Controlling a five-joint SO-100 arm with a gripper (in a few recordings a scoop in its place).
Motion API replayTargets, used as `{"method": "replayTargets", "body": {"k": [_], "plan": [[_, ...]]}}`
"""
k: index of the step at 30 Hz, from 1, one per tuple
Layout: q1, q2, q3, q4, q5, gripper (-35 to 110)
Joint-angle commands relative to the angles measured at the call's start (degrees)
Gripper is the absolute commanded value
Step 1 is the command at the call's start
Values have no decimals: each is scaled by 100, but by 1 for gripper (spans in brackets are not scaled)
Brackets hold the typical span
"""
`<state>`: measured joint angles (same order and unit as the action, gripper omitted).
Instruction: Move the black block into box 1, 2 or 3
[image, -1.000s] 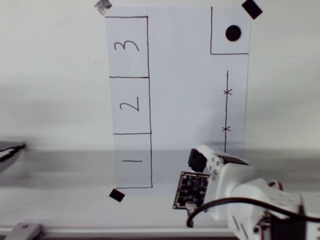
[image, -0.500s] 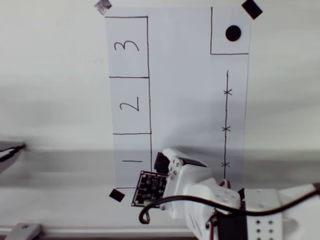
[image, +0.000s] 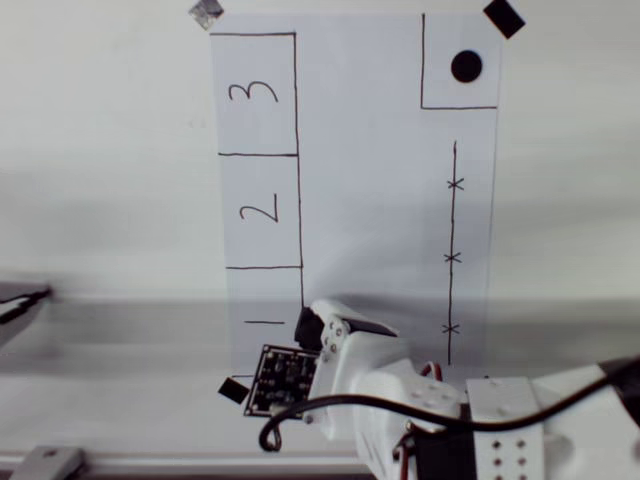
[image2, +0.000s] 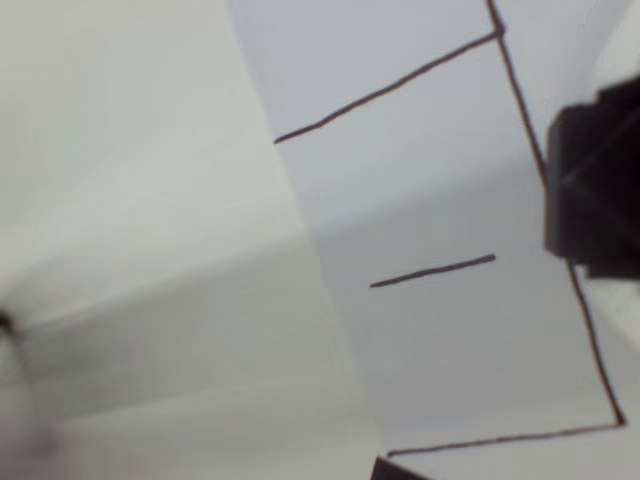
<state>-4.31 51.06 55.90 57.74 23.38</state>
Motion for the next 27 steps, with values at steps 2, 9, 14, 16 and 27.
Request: {"method": "replayTargets", "body": {"k": [2,9,14,16,27], "plan": [[-9,-44,-686,62,62,0],[0,-149,-984,18,202,0],[9,-325,-1239,-176,290,0],[26,-457,-1406,-264,343,0],[114,-844,-1626,-721,396,0]]}}
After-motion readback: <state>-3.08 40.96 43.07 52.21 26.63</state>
